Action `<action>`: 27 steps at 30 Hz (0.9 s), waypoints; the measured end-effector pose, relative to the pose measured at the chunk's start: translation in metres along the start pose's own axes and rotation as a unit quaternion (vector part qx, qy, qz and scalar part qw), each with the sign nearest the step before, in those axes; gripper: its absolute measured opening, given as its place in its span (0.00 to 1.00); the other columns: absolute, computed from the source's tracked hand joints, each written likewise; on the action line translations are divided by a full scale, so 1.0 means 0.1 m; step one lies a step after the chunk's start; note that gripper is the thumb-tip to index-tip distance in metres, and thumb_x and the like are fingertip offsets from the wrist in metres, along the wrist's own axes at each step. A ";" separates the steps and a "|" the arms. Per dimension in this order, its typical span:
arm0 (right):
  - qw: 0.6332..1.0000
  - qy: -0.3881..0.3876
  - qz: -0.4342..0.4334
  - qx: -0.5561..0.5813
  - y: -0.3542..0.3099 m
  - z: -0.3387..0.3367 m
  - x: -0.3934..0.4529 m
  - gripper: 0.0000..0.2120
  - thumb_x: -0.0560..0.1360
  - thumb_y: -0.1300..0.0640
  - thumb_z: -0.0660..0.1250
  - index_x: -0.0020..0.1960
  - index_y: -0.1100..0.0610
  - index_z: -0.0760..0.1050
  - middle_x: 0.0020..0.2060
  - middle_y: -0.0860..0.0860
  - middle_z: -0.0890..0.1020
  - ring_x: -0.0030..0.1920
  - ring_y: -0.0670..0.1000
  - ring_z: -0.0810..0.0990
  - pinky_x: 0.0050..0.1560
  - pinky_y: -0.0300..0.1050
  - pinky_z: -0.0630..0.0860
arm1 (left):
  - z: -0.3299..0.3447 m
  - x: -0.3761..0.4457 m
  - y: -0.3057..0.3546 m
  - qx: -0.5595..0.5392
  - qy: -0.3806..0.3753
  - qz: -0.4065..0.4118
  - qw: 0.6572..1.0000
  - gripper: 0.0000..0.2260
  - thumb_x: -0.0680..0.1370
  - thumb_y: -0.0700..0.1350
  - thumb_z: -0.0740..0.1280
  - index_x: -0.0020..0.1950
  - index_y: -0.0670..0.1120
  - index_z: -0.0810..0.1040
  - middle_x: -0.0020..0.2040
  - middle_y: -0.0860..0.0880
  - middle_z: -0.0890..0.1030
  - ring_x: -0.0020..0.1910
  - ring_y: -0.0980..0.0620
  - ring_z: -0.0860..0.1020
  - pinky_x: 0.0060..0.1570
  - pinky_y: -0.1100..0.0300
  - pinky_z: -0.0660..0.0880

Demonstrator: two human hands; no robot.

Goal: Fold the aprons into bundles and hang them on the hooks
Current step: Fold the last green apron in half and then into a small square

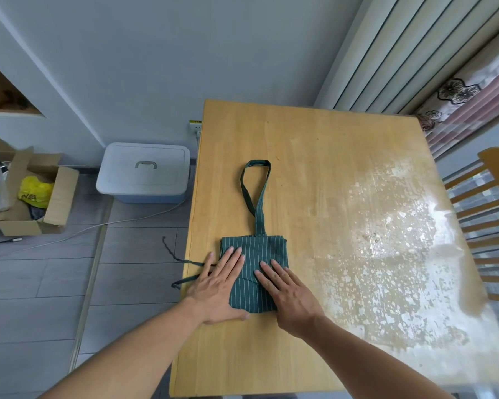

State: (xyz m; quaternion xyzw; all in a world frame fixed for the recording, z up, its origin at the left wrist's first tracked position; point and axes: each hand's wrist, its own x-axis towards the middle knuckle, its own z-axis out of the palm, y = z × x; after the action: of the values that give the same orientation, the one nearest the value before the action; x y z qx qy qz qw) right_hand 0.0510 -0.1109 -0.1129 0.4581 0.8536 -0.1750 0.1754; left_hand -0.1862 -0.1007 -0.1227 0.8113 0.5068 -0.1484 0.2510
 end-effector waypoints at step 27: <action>0.696 -0.057 0.376 0.610 -0.04 -0.78 0.39 0.15 0.72 0.60 0.72 0.57 0.61 0.76 0.49 0.57 0.83 0.48 0.57 0.83 0.47 0.55 0.84 | -0.53 0.42 -0.06 -0.111 0.069 -0.069 0.989 0.37 0.72 0.55 0.77 0.77 0.56 0.62 0.67 0.53 0.68 0.68 0.51 0.67 0.64 0.52 0.63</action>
State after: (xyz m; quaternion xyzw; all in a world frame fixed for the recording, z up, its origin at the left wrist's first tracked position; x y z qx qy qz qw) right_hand 0.0167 -0.0487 -0.0619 0.7365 0.3048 -0.6024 -0.0426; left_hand -0.1736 -0.0376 -0.1007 0.7497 0.5908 -0.0518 0.2936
